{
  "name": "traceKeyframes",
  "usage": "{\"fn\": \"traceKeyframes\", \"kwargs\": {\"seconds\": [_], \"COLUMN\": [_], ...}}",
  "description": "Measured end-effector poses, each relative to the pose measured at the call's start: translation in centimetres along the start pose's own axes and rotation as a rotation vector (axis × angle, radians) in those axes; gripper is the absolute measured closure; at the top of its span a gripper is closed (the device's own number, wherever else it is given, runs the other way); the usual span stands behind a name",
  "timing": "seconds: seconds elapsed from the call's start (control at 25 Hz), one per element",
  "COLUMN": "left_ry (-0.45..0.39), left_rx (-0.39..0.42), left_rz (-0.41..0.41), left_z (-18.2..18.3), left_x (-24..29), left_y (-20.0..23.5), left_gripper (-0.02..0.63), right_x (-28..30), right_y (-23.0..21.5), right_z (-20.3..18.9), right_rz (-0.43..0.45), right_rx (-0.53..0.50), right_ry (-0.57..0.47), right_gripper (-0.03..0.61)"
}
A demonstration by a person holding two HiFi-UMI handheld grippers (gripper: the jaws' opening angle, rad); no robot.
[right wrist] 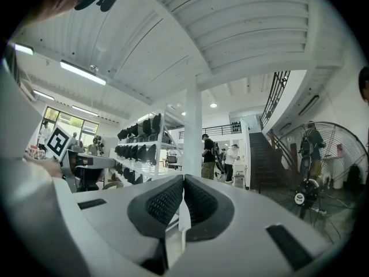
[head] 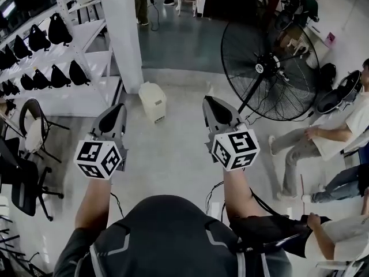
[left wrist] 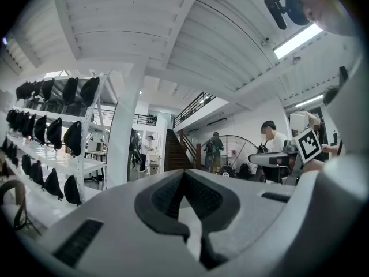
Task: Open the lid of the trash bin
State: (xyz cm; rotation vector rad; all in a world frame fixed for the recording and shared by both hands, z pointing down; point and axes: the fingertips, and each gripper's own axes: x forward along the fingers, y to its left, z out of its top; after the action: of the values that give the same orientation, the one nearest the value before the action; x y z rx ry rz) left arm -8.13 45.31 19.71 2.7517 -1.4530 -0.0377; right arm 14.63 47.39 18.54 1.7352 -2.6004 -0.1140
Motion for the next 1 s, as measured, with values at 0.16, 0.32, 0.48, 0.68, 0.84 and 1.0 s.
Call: {"fn": "traceKeyframes", "kwargs": {"seconds": [0.16,0.32,0.48,0.68,0.84,1.0], "left_ry": [0.008,0.020,0.026,0.046,0.040,0.024], "left_rx": [0.007,0.011,-0.019,0.002,-0.018,-0.022], "left_rz": [0.009,0.030,0.063,0.101,0.092,0.063], "left_z": [0.0,-0.5,-1.3,-2.0,-2.8,-3.4], "left_x": [1.4,2.5,2.4,3.6,6.0,8.9], "left_y": [-1.7,-3.5,-4.8,-3.1,-1.0,2.3], "left_gripper": [0.606,0.606,0.606,0.606,0.606,0.606], "right_x": [-1.0,-1.6,-1.7,0.6,3.5,7.7], "right_y": [-2.1,-4.0,-5.4,-6.2,-6.9,-7.2], "right_z": [-0.5,-1.0,-1.6,-2.4,-3.1,-3.9], "right_rz": [0.004,0.024,0.053,0.085,0.073,0.054], "right_rx": [0.017,0.031,0.042,0.053,0.052,0.038], "right_ry": [-0.005,-0.018,-0.031,-0.033,-0.023,-0.002], "right_gripper": [0.552,0.552,0.552,0.552,0.552,0.552]}}
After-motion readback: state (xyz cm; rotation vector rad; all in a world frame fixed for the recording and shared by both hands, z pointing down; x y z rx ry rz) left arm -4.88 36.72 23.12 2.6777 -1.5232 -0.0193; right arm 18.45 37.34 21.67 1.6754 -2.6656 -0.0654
